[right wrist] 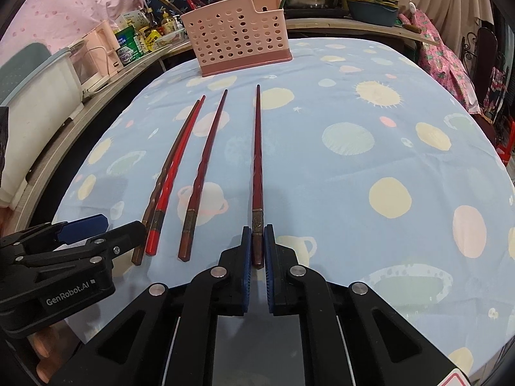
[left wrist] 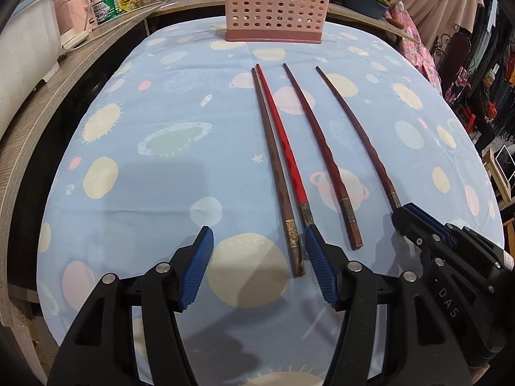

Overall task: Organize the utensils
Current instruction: 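Close the right tool on a dark red chopstick while the left tool grasps a brown one, then lift both held chopsticks and carry them over the pink holder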

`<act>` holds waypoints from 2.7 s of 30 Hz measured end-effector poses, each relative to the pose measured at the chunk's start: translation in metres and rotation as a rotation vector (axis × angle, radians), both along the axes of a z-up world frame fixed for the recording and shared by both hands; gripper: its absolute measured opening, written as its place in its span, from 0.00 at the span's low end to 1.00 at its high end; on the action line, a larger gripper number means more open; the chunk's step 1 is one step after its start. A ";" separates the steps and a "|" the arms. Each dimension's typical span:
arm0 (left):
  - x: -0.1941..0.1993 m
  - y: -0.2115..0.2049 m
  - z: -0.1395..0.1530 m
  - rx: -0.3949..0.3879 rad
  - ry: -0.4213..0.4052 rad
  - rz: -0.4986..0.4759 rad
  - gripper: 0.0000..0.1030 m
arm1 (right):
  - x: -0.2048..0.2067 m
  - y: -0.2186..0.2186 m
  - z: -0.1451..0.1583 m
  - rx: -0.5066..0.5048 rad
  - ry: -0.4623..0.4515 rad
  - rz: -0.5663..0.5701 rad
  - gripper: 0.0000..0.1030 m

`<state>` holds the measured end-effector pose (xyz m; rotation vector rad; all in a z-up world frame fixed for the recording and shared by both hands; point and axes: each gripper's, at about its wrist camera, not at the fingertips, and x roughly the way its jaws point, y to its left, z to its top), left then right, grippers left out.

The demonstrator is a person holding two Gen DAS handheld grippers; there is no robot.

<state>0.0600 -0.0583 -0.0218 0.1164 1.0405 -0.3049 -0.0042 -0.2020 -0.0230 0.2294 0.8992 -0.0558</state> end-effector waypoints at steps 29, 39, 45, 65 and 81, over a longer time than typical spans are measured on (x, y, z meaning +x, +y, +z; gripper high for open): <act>0.005 0.003 -0.003 0.016 -0.001 -0.013 0.07 | -0.001 0.001 0.002 -0.025 0.004 0.011 0.07; 0.013 0.023 0.033 -0.043 -0.043 0.026 0.07 | -0.001 -0.010 0.032 -0.010 -0.057 -0.007 0.07; 0.022 0.032 0.068 -0.091 -0.096 0.046 0.07 | 0.002 -0.021 0.065 0.003 -0.126 -0.028 0.07; 0.090 0.031 0.178 -0.185 -0.299 0.068 0.07 | 0.054 -0.061 0.175 0.060 -0.385 -0.069 0.07; 0.157 0.014 0.263 -0.301 -0.413 0.068 0.07 | 0.117 -0.081 0.252 0.133 -0.556 -0.074 0.07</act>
